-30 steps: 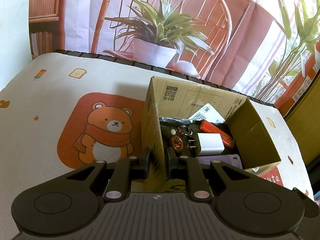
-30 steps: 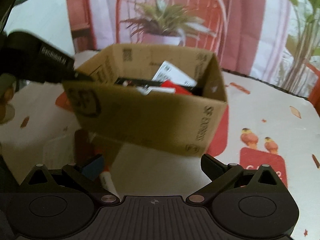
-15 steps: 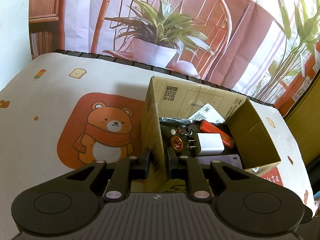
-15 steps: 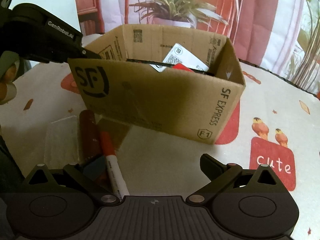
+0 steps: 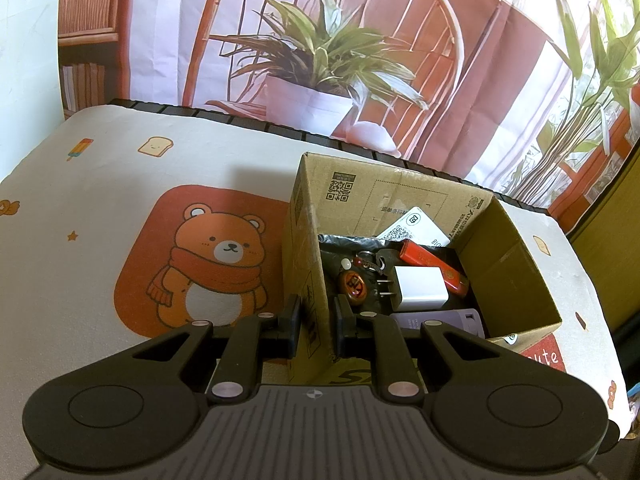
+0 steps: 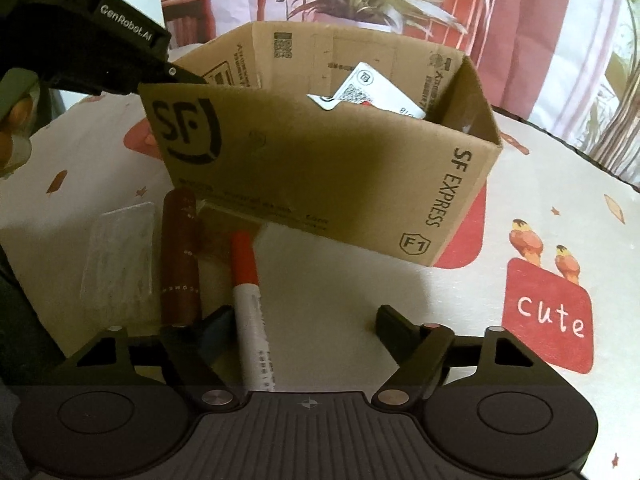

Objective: Organize rigid objects
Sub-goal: 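Move the right gripper back down to the white-barrel marker beside the box, then close the right gripper on the white-barrel red-capped marker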

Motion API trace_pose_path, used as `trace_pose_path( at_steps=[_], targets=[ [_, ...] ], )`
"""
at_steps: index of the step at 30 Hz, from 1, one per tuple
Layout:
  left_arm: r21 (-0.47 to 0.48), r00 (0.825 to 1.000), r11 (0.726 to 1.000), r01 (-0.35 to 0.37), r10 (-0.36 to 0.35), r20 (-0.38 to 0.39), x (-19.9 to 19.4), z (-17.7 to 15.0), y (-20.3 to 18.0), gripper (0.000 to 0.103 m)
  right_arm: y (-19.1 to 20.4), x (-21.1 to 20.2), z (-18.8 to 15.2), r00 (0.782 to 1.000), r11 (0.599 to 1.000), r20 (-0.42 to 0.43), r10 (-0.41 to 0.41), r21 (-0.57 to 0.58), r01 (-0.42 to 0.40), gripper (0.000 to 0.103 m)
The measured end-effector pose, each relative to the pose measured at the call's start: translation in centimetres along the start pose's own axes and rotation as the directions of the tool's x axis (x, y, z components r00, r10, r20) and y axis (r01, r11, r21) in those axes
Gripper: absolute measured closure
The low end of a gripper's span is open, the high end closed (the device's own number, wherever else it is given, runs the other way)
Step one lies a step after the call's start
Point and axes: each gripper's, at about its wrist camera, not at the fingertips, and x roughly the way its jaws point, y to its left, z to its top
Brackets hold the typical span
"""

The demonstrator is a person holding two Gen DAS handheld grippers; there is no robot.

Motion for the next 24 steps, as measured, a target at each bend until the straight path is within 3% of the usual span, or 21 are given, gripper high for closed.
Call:
trace_pose_path(
  at_steps=[12,20,24],
  targets=[
    [0.001,1.0,1.0,0.001,-0.001,0.0,0.0,0.0,0.0,0.085,-1.3,-0.7,-0.2,1.0,0.999,0.018,-0.017,0.039,0.016,0.056],
    [0.001,1.0,1.0,0.001,-0.001,0.0,0.0,0.0,0.1,0.085,-2.4,-1.0,-0.4,0.999,0.994,0.024,-0.029,0.103,0.027,0.08],
    [0.0,1.0,1.0,0.001,-0.001,0.0,0.0,0.0,0.0,0.085,-2.9,-1.0,-0.4,0.999,0.991,0.026,-0.027,0.131,0.023,0.081]
  ],
)
